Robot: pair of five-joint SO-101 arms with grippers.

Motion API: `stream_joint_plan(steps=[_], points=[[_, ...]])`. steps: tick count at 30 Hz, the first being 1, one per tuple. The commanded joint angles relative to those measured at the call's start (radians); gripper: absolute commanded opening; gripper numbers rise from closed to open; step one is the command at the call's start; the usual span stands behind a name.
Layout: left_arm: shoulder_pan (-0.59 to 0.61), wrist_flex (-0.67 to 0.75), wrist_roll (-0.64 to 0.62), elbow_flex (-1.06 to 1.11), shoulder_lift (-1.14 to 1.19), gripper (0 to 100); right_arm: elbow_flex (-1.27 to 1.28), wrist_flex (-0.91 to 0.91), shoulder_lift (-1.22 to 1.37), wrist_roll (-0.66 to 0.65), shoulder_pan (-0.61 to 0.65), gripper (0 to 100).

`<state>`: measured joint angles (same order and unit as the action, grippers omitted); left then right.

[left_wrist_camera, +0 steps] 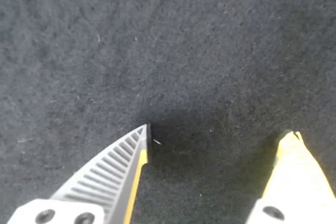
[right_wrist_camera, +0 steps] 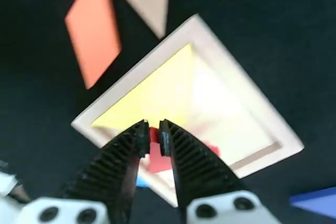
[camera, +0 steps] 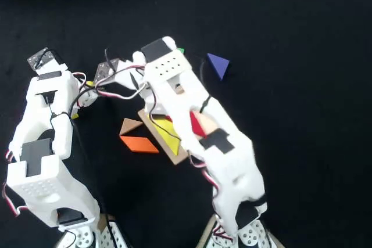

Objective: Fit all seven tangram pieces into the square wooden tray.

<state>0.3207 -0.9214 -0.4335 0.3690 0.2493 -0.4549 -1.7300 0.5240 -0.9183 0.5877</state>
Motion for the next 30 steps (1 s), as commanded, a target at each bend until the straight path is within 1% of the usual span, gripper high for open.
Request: stream_joint_plan(steps=[1, 5, 9, 12, 16, 17, 18, 20, 22, 23, 25, 30], points=[[-0.004, 0.015, -0.012, -0.013, -0.012, 37, 0.136, -0.032, -0.142, -0.015, 0.031, 1.1], [-0.002, 0.015, -0.012, -0.013, -0.012, 37, 0.280, -0.018, -0.162, -0.015, 0.043, 1.1], [-0.002, 0.015, -0.012, -0.013, -0.012, 37, 0.386, 0.044, -0.159, -0.015, 0.048, 1.1], [-0.002, 0.015, -0.012, -0.013, -0.012, 37, 0.383, 0.054, -0.180, -0.011, 0.043, 1.1], [-0.002, 0.015, -0.012, -0.013, -0.012, 37, 0.372, 0.064, -0.285, -0.006, 0.017, 1.1], [-0.002, 0.015, -0.012, -0.013, -0.012, 37, 0.380, 0.095, -0.311, 0.014, 0.009, 1.1], [-0.004, 0.015, -0.012, -0.013, -0.012, 37, 0.390, 0.144, -0.332, 0.063, 0.000, 1.1], [-0.004, 0.015, -0.012, -0.013, -0.012, 37, 0.447, 0.298, -0.343, 0.181, -0.025, 1.1], [-0.004, 0.015, -0.012, -0.013, -0.012, 37, 0.533, 0.446, -0.329, 0.253, -0.034, 1.1], [-0.002, 0.015, -0.012, -0.013, -0.012, 37, 0.575, 0.502, -0.317, 0.255, -0.035, 1.1], [-0.002, 0.015, -0.012, -0.013, -0.012, 37, 0.631, 0.555, -0.297, 0.241, -0.034, 1.1], [-0.004, 0.015, -0.012, -0.013, -0.012, 37, 0.657, 0.549, -0.263, 0.226, -0.078, 1.1]])
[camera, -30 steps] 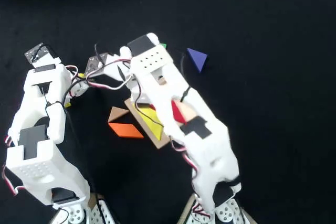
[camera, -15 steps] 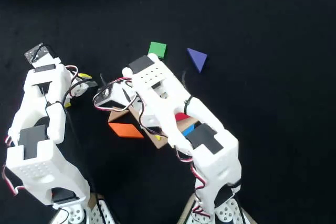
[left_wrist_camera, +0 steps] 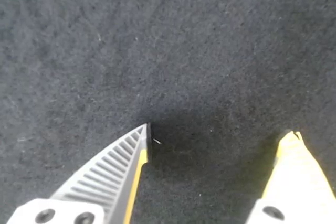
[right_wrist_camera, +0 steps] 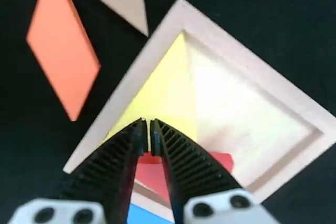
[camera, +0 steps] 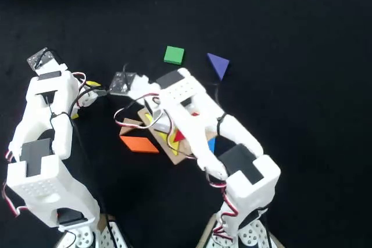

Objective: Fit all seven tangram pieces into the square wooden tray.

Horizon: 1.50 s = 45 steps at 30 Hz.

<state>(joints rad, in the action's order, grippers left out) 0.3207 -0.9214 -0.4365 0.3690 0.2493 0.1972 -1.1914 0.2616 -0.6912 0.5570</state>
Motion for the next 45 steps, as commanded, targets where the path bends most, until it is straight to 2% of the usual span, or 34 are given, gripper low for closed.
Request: stream_joint_plan(steps=[1, 7, 12, 15, 20, 24, 28, 30, 34, 39, 45], points=[[-0.004, 0.015, -0.009, -0.013, -0.012, 37, 0.012, -0.002, 0.002, -0.012, -0.054, 1.1], [-0.004, 0.015, -0.009, -0.013, -0.012, 37, 0.064, -0.137, -0.022, -0.052, -0.051, 1.1], [-0.004, 0.015, -0.009, -0.013, -0.012, 37, 0.077, -0.150, -0.085, -0.052, -0.063, 1.1], [-0.002, 0.015, -0.009, -0.013, -0.011, 37, 0.041, -0.100, -0.162, -0.048, -0.140, 1.1], [-0.004, 0.015, -0.009, -0.013, -0.011, 37, 0.073, 0.098, -0.163, -0.051, -0.315, 1.1], [-0.004, 0.015, -0.009, -0.013, -0.011, 37, 0.076, 0.160, -0.094, -0.052, -0.327, 1.1], [-0.004, 0.015, -0.009, -0.013, -0.011, 37, -0.024, 0.199, -0.062, -0.052, -0.318, 1.6], [-0.004, 0.015, -0.009, -0.013, -0.011, 37, -0.088, 0.207, -0.053, -0.068, -0.296, 5.8], [-0.004, 0.015, -0.009, -0.013, -0.011, 37, -0.171, 0.163, -0.022, -0.284, -0.204, 22.5], [0.004, 0.015, -0.011, -0.013, -0.011, 37, -0.252, 0.069, 0.073, -0.528, -0.106, 18.0], [0.005, 0.012, -0.011, -0.013, -0.011, 37, -0.420, 0.058, 0.259, -0.621, -0.092, 17.8]])
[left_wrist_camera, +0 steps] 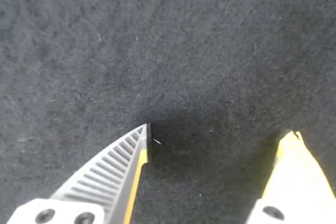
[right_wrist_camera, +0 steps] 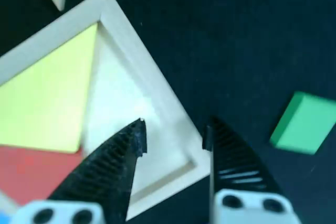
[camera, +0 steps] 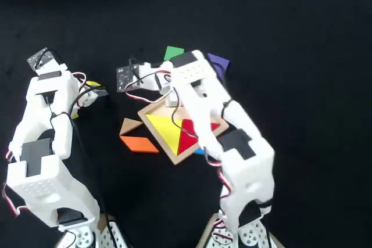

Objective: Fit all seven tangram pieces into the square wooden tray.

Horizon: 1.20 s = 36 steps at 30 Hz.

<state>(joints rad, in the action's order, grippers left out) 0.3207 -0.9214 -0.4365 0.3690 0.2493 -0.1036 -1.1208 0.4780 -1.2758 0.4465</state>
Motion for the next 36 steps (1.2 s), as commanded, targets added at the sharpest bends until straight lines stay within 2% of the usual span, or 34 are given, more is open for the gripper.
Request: stream_joint_plan(steps=[1, 10, 15, 17, 21, 27, 31, 36], points=[[0.005, 0.012, -0.011, -0.013, -0.011, 37, -0.157, -0.029, 0.067, -0.038, 0.015, 17.8], [0.004, 0.012, -0.011, -0.013, -0.011, 37, -0.498, -0.287, 0.325, -0.104, 0.015, 16.7], [0.004, 0.012, -0.011, -0.013, -0.011, 37, -0.704, -0.404, 0.464, -0.103, 0.008, 0.6], [0.004, 0.012, -0.011, -0.013, -0.011, 37, -0.785, -0.460, 0.510, -0.089, 0.005, 1.6], [0.004, 0.014, -0.011, -0.013, -0.011, 37, -0.957, -0.539, 0.584, 0.020, -0.031, 1.1], [0.002, 0.014, -0.011, -0.013, -0.011, 37, -1.199, -0.555, 0.670, 0.321, -0.114, 1.1], [0.002, 0.014, -0.011, -0.013, -0.011, 37, -1.310, -0.600, 0.720, 0.391, -0.138, 1.1], [0.001, 0.014, -0.011, -0.013, -0.011, 37, -1.382, -0.641, 0.757, 0.394, -0.144, 1.1]])
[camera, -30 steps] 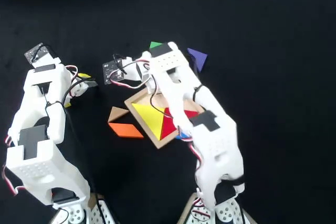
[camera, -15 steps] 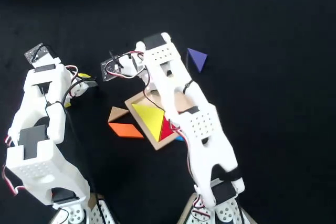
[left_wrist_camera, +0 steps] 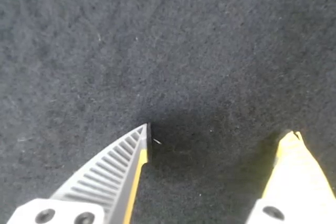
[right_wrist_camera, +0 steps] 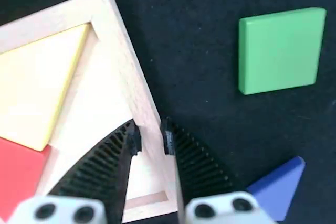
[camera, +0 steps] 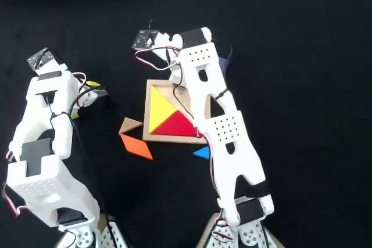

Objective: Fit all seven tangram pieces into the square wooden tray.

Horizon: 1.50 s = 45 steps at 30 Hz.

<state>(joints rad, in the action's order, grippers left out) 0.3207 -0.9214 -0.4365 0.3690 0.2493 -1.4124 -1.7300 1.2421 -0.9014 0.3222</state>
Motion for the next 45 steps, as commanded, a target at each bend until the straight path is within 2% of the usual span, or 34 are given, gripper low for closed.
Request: stream_joint_plan(steps=[1, 11, 13, 16, 19, 24, 28, 35, 40, 45], points=[[0.001, 0.014, -0.011, -0.013, -0.011, 37, -0.073, -0.032, -0.004, 0.020, -0.015, 1.1], [0.001, 0.015, -0.011, -0.013, -0.011, 37, -0.073, -0.038, -0.019, 0.049, -0.008, 2.8], [0.001, 0.015, -0.011, -0.013, -0.011, 37, -0.062, -0.038, -0.058, 0.091, -0.008, 10.4], [0.002, 0.015, -0.011, -0.013, -0.011, 37, 0.038, -0.038, -0.168, 0.069, 0.000, 26.6], [0.004, 0.015, -0.011, -0.013, -0.012, 37, 0.219, -0.038, -0.341, 0.049, 0.034, 33.0], [0.013, 0.009, -0.011, -0.013, -0.017, 37, 0.591, -0.037, -0.716, 0.054, 0.115, 25.7], [0.079, 0.008, -0.011, -0.015, -0.018, 37, 0.961, -0.017, -1.009, 0.080, 0.227, 19.9], [0.257, -0.089, -0.040, -0.054, -0.081, 37, 1.583, 0.327, -1.330, 0.210, 0.416, 19.8], [0.341, -0.150, 0.106, 0.015, -0.190, 37, 1.774, 0.476, -1.379, 0.305, 0.531, 19.8], [0.404, -0.143, 0.209, 0.199, -0.299, 37, 1.821, 0.540, -1.354, 0.321, 0.554, 19.8]])
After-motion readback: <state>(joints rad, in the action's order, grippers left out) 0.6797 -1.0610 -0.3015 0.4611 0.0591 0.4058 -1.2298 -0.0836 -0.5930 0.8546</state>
